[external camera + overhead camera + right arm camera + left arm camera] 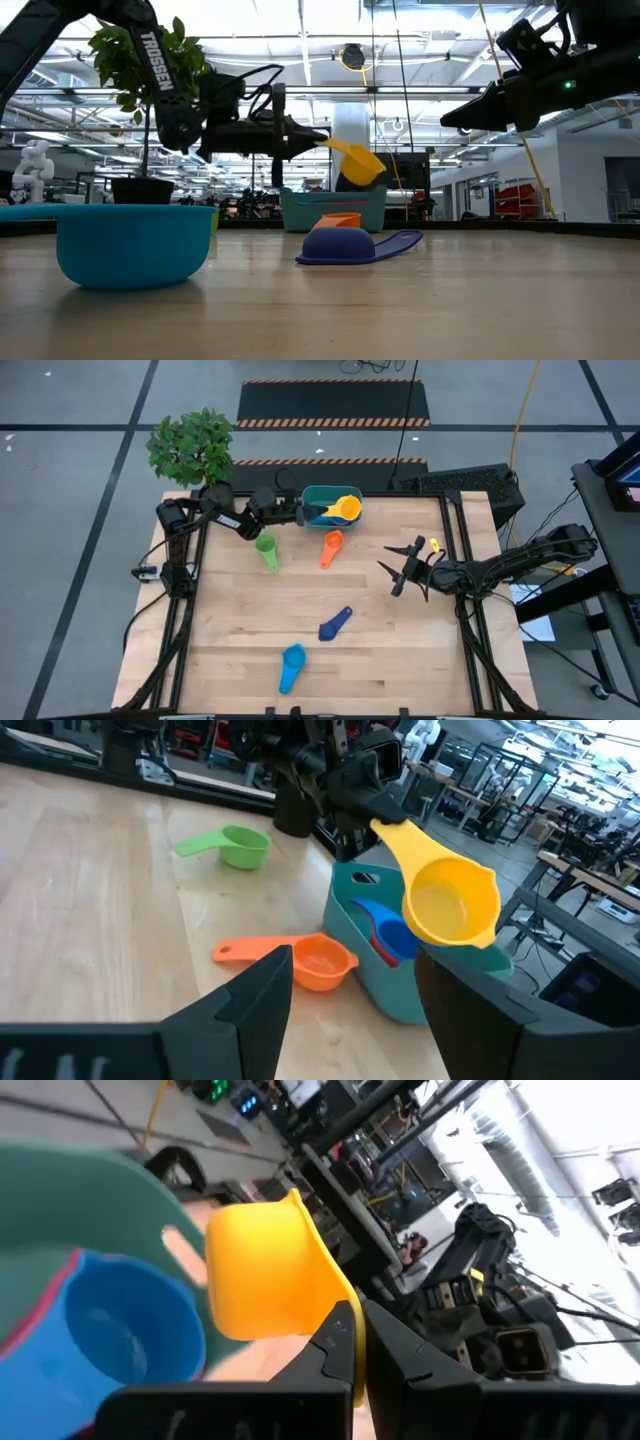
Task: Nest measuring cups in basket
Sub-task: Stack the yellow measuring cup on top of the blue measuring cup in the blue bin
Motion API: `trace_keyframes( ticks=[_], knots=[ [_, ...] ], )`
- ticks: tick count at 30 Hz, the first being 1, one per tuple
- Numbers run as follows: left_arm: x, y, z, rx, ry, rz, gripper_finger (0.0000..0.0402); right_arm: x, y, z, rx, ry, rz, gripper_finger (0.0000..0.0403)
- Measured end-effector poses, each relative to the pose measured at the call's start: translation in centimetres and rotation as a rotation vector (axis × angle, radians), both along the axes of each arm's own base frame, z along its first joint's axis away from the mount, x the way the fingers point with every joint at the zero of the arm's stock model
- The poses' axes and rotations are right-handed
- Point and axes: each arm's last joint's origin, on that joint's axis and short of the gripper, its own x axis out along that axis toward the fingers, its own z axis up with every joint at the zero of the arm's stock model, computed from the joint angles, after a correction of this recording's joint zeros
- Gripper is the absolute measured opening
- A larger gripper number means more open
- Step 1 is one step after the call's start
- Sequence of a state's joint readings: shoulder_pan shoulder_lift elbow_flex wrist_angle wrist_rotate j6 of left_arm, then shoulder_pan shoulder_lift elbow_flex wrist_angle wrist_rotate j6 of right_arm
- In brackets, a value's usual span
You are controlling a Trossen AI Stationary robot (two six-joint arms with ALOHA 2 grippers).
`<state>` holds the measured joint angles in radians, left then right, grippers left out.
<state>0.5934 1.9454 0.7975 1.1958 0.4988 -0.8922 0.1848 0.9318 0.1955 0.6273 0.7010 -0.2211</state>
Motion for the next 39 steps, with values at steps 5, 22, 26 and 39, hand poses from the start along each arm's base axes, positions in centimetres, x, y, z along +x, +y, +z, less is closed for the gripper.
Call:
trace_keyframes(
  ticks=[5,22,26,39],
  knots=[
    [-0.2,0.4,-0.2,-0.105,0.008,0.036,0.0015,0.0,0.0,-0.1,0.006,0.006,-0.001,0.0203],
    [0.1,1.7,2.9,-0.156,-0.105,0.019,0.0011,-0.1,0.0,-0.3,-0.001,0.034,-0.002,0.0203],
    [-0.6,1.1,5.4,-0.16,-0.072,-0.01,0.0006,-0.1,0.0,-0.4,0.003,0.034,-0.003,0.0203],
    [-4.2,-1.6,9.3,0.031,0.314,0.153,0.0007,-0.1,-0.1,-0.5,-0.008,0.05,-0.005,0.0203]
  ],
)
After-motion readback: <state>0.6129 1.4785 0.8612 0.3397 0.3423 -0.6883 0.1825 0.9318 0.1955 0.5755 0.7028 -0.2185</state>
